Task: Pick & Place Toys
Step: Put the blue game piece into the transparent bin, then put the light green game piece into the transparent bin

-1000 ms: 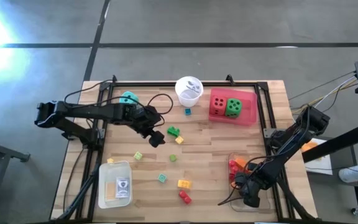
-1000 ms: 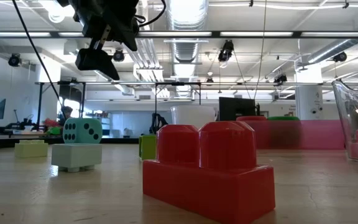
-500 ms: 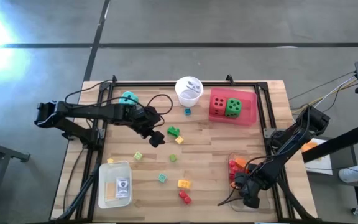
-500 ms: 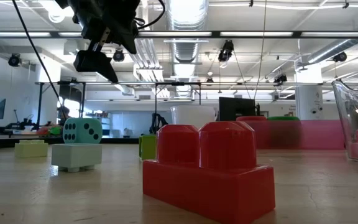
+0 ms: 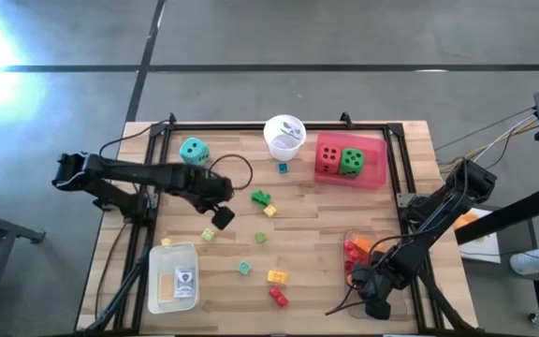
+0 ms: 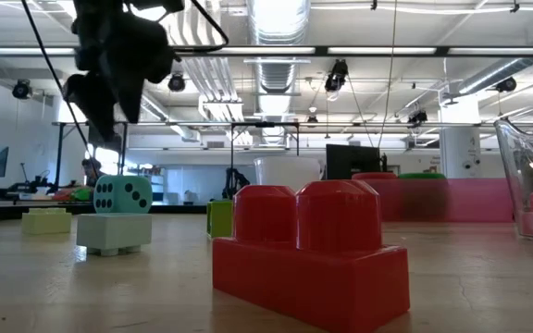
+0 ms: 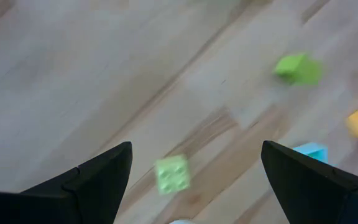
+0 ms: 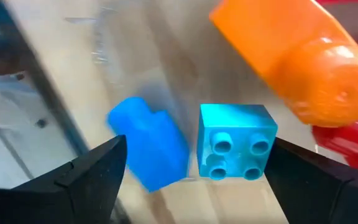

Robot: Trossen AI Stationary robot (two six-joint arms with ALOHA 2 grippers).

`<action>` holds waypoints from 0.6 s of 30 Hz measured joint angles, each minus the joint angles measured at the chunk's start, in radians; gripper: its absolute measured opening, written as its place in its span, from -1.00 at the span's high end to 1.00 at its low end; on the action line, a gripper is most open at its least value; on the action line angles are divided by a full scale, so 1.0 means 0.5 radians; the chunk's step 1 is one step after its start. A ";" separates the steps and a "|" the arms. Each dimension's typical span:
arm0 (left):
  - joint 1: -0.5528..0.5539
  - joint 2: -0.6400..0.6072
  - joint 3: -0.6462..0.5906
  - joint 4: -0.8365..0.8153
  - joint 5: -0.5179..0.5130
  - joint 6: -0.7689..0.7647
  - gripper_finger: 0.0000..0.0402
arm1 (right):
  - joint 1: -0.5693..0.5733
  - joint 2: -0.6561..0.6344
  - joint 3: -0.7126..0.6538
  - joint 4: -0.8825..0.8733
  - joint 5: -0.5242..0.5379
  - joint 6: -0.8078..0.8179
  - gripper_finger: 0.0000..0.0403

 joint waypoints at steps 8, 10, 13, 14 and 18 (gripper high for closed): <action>-0.202 0.107 -0.005 -0.074 -0.095 -0.011 -0.78 | 0.014 -0.001 0.200 -0.150 0.002 -0.105 -0.75; -0.215 0.136 -0.026 -0.090 -0.099 -0.029 -0.78 | 0.014 -0.001 0.250 -0.259 0.006 -0.103 -0.75; -0.216 0.175 -0.069 -0.147 -0.099 -0.098 -0.78 | 0.014 -0.001 0.334 -0.395 0.007 -0.105 -0.75; -0.216 0.186 -0.090 -0.150 -0.099 -0.112 -0.78 | 0.014 -0.001 0.359 -0.440 0.009 -0.107 -0.75; -0.224 0.231 -0.167 -0.156 -0.099 -0.154 -0.78 | 0.014 -0.001 0.453 -0.576 0.052 -0.103 -0.75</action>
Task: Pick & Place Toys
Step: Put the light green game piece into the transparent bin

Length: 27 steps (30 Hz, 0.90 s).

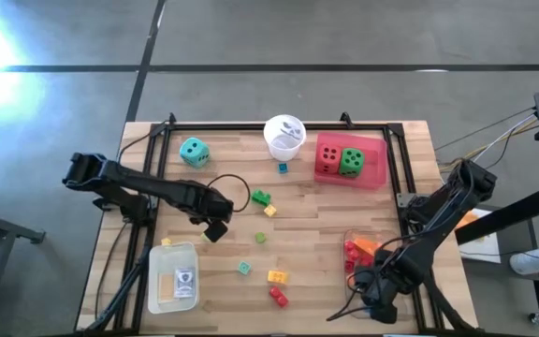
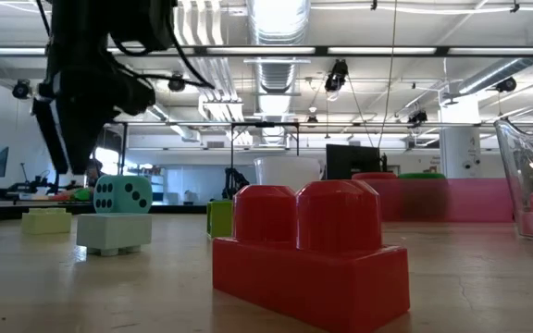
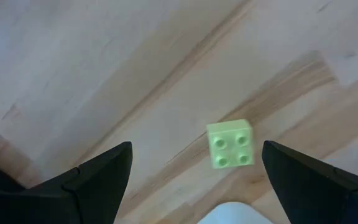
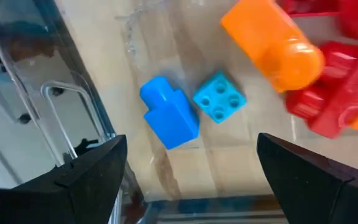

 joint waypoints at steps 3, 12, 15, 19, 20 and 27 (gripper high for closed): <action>-0.012 0.036 -0.038 0.003 0.000 -0.005 -0.78 | 0.001 -0.001 0.063 -0.041 0.039 0.000 -0.75; -0.075 0.197 -0.062 0.105 0.131 0.102 -0.78 | 0.000 -0.001 0.161 -0.046 0.220 0.039 -0.75; -0.111 0.267 -0.061 0.173 0.205 0.140 -0.78 | 0.000 -0.001 0.161 -0.047 0.226 0.070 -0.75; -0.144 0.329 -0.061 0.229 0.219 0.140 -0.78 | 0.000 -0.001 0.157 -0.047 0.225 0.101 -0.75; -0.146 0.337 -0.061 0.242 0.219 0.140 -0.78 | 0.000 -0.001 0.157 -0.046 0.225 0.101 -0.75; -0.145 0.401 -0.062 0.312 0.226 0.194 -0.74 | 0.000 -0.001 0.153 -0.046 0.226 0.089 -0.75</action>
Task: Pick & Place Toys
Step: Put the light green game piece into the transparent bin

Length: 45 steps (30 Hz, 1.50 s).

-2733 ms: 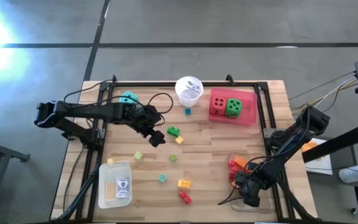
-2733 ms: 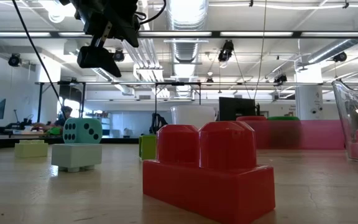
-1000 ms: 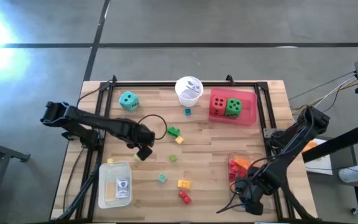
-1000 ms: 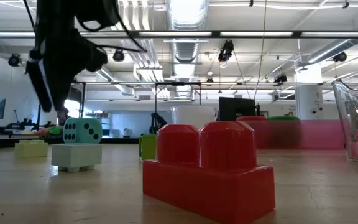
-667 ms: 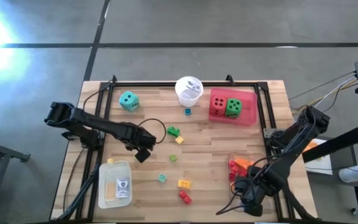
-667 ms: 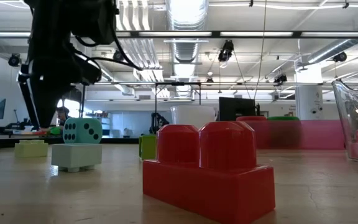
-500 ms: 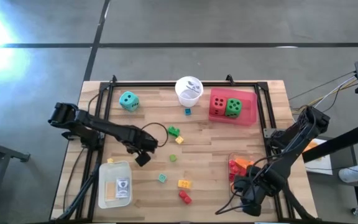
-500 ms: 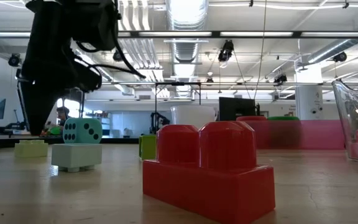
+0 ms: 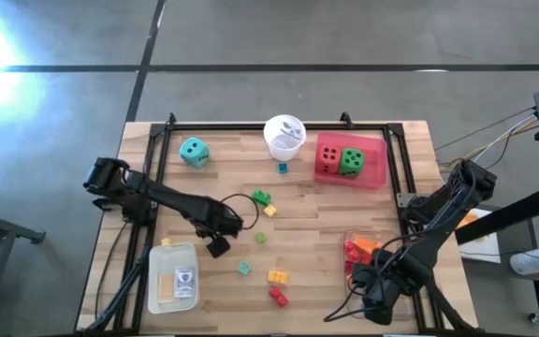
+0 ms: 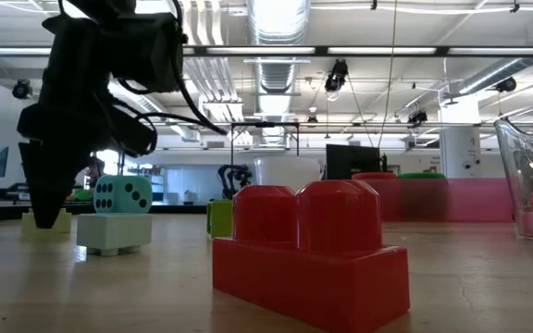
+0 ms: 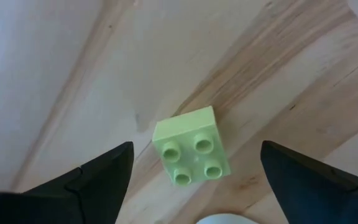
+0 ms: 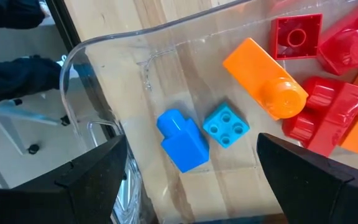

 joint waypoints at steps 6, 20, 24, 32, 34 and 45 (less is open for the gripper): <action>0.000 0.090 0.001 0.039 0.125 0.072 -0.46 | 0.000 0.000 -0.005 0.000 0.000 0.001 -0.75; 0.002 0.102 0.004 0.101 0.145 0.113 0.31 | -0.001 0.002 -0.007 0.000 0.046 0.019 -0.75; 0.002 0.099 0.010 0.100 0.141 0.111 0.31 | -0.005 0.002 -0.007 0.004 0.068 0.032 -0.75; 0.002 -0.089 0.136 0.143 0.187 0.091 0.31 | -0.021 -0.088 0.077 0.005 0.517 0.041 -0.75; 0.005 -0.175 0.194 0.159 0.189 0.074 0.31 | -0.041 -0.111 0.124 -0.001 0.681 0.007 -0.75; 0.096 -0.554 0.333 1.294 0.348 -0.281 0.31 | -0.280 -0.132 0.446 0.014 1.774 -0.903 -0.75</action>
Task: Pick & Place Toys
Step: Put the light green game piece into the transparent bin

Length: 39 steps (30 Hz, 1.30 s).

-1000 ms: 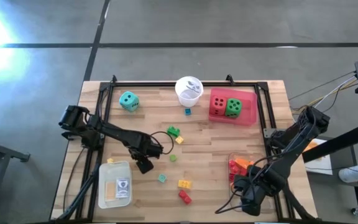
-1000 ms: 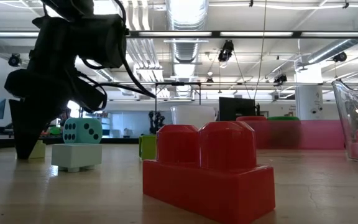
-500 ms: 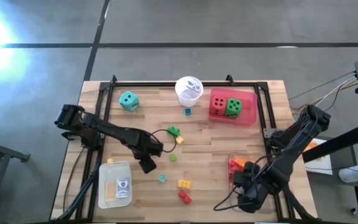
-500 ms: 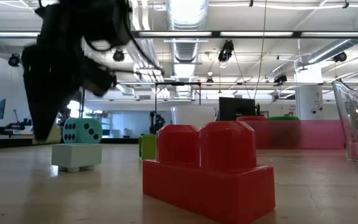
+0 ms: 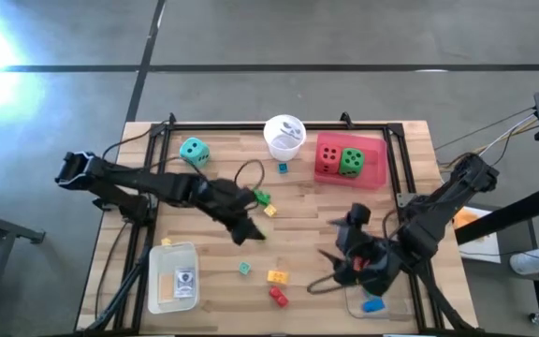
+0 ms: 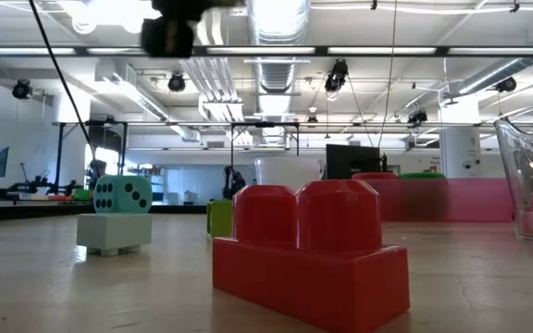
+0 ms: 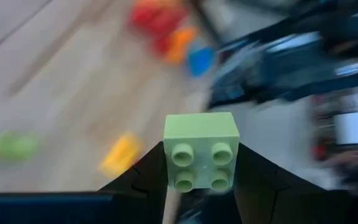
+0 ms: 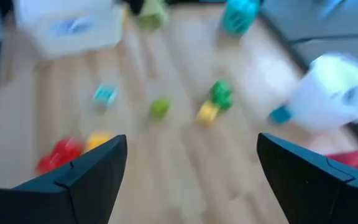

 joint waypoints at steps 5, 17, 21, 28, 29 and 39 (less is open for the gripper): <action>0.036 0.003 0.001 0.631 0.184 -0.159 0.31 | -0.167 0.000 0.147 0.044 0.062 -0.090 -0.75; 0.125 0.005 0.002 1.053 0.222 -0.401 0.31 | -0.341 0.002 0.223 1.079 0.115 -1.444 -0.75; 0.131 0.005 0.046 1.094 0.221 -0.403 0.31 | -0.405 0.002 0.230 1.116 0.141 -1.499 -0.75; 0.188 0.005 0.120 1.133 0.221 -0.361 0.31 | -0.434 0.002 0.231 1.122 0.042 -1.497 -0.75; 0.199 0.004 0.126 1.131 0.221 -0.351 0.31 | -0.434 0.002 0.231 1.123 0.040 -1.497 -0.75; 0.257 0.032 0.129 1.220 0.222 -0.394 0.31 | -0.498 0.004 0.231 1.191 0.037 -1.557 -0.75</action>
